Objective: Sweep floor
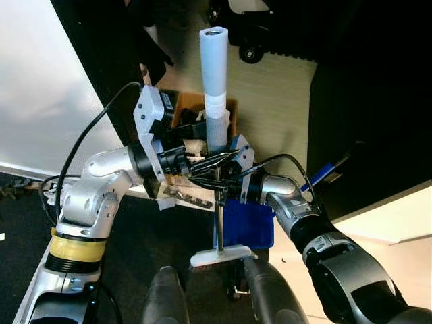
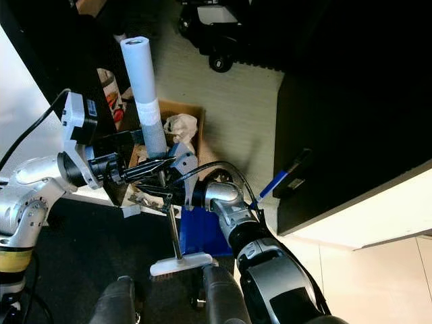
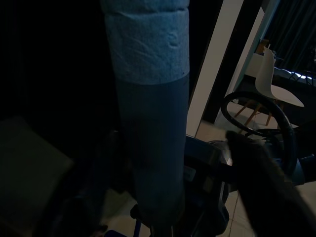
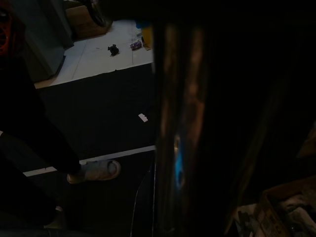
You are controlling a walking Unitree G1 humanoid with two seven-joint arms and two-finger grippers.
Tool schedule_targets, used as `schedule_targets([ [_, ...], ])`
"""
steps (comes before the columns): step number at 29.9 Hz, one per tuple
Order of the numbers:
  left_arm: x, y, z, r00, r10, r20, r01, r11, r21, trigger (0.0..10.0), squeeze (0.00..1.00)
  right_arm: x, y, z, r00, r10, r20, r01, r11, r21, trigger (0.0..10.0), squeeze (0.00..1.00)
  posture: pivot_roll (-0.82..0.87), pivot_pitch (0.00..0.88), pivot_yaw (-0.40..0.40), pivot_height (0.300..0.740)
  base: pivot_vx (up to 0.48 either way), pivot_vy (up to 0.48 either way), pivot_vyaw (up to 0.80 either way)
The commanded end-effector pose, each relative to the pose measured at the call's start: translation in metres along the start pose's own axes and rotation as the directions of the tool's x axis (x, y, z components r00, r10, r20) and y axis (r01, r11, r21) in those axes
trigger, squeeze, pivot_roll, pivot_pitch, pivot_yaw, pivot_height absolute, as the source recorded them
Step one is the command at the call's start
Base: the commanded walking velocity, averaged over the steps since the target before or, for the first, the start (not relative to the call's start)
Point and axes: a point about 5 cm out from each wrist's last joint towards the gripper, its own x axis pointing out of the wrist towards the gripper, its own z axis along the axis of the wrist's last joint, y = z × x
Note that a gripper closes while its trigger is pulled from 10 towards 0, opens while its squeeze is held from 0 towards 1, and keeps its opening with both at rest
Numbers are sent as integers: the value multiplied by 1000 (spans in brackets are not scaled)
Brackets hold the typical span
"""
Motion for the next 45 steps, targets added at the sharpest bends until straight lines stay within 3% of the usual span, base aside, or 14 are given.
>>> schedule_targets([
  [1,-3,-3,2,1000,-15,-7,15,1000,13,10000,1000,-4,-1,-4,1000,-11,-19,11,1000,13,0,0,38,134,-155,731,0,0,0],
  [4,-2,-4,2,1000,-16,-6,16,1000,15,10000,1000,-4,-2,-3,1000,-12,-18,12,1000,13,0,0,38,134,-155,731,0,0,0],
  [5,-1,-3,3,1000,-7,0,7,1000,29,10000,906,-3,-2,-3,1000,-14,-18,14,1000,14,0,0,37,134,-155,731,0,0,0],
  [6,0,-3,4,1000,-5,4,5,1000,30,10000,573,-3,-2,-3,1000,-14,-18,14,1000,14,0,0,37,135,-156,731,0,0,0],
  [7,0,-3,4,1000,-5,4,5,1000,30,10000,573,-3,-2,-3,1000,-14,-18,14,1000,14,0,0,37,135,-156,731,0,0,0],
  [8,0,-2,5,1000,-3,7,2,1000,29,10000,8,-3,-2,-3,1000,-15,-19,15,1000,14,0,0,37,135,-156,731,0,0,0],
  [44,-2,2,22,997,-1,73,-2,999,32,10000,0,-3,-2,-5,1000,-19,-25,19,1000,22,0,0,40,133,-153,731,0,0,0],
  [45,-2,2,22,997,1,75,-3,1000,31,7059,0,-3,-2,-5,999,-19,-25,20,1000,22,0,0,40,134,-153,731,0,0,0],
])
